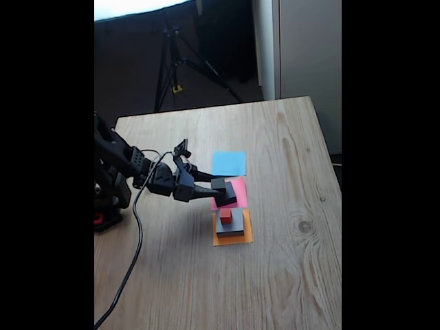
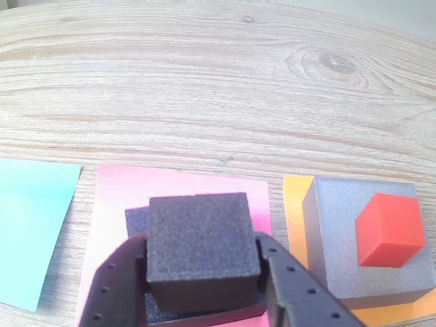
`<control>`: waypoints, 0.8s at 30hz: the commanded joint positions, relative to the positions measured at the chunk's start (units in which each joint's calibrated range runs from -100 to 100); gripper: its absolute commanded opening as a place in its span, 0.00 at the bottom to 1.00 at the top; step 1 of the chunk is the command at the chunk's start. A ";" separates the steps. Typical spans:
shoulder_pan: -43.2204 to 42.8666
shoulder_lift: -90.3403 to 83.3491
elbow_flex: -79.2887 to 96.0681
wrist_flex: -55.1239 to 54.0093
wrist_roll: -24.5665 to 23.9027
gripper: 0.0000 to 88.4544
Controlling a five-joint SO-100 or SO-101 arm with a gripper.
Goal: Tower of hanoi
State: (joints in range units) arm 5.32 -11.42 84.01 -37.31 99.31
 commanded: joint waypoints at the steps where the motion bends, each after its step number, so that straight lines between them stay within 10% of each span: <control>1: -0.01 1.12 -1.55 -2.39 0.69 0.09; 24: -0.09 4.90 -4.64 -2.88 0.69 0.21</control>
State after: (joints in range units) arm 5.32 -6.28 80.62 -38.67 99.31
